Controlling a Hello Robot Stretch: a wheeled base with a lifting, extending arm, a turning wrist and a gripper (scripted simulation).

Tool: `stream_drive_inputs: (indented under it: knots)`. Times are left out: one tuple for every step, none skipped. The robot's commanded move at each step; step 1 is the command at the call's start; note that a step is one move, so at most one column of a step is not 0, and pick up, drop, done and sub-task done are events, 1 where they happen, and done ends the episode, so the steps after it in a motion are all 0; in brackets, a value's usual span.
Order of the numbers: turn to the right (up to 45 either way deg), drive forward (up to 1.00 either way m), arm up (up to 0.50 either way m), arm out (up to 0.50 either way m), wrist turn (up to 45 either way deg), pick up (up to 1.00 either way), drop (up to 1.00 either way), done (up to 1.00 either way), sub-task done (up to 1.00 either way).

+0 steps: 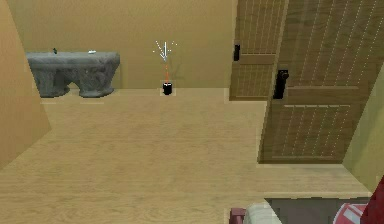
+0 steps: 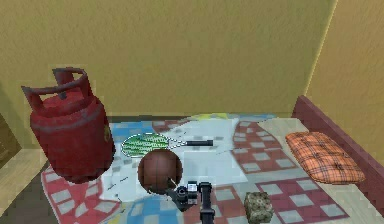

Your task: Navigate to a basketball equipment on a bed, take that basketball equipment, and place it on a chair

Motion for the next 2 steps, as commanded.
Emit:
stream_drive_inputs:
  knots:
    - [0.0, 0.0, 0.0, 0.0, 0.0, 1.0, 0.0, 0.0, 0.0]
    - [0.0, 0.0, 0.1, 0.0, 0.0, 0.0, 0.0, 0.0, 0.0]
